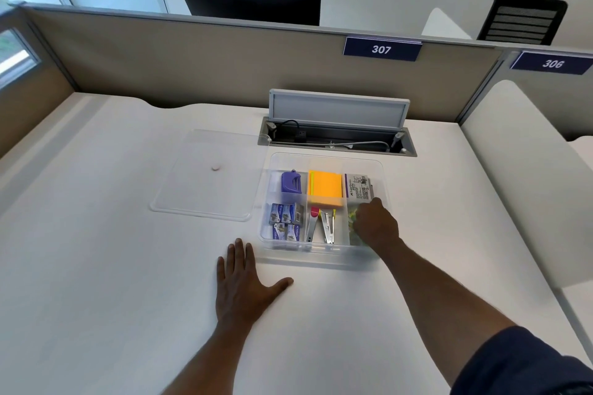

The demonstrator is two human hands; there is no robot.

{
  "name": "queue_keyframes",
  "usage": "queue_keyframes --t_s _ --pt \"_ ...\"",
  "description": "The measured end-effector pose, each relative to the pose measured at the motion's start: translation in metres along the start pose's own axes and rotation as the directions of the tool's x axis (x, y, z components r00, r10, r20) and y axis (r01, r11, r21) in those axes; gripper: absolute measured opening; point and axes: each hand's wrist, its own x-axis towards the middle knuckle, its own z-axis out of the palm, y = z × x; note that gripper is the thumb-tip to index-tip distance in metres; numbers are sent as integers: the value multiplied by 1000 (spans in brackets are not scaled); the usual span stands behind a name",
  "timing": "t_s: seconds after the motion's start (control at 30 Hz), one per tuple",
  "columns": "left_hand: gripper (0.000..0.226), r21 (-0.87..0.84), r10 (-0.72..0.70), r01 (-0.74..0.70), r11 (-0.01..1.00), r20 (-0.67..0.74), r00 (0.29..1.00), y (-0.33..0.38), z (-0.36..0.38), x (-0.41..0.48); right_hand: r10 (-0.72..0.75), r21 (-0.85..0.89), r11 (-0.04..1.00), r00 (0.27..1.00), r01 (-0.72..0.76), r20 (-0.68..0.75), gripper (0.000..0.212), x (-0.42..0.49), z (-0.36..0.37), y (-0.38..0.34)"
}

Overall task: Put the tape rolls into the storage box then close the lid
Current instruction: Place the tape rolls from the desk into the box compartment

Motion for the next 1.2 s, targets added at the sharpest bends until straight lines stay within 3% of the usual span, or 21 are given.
queue_keyframes --t_s 0.2,0.37,0.5,1.2 --pt "128 -1 2 -2 1000 6 1000 1 -1 0 -84 97 992 996 83 12 20 -1 3 2" --pt "128 0 4 -4 1000 5 1000 1 0 0 -104 186 977 994 105 -15 46 -3 5 5" --pt "128 3 2 -2 1000 10 1000 0 0 0 -102 208 972 994 107 -36 52 -3 6 4" --pt "128 13 -8 8 1000 8 1000 0 1 1 94 223 971 996 -90 -8 36 2 11 -8"
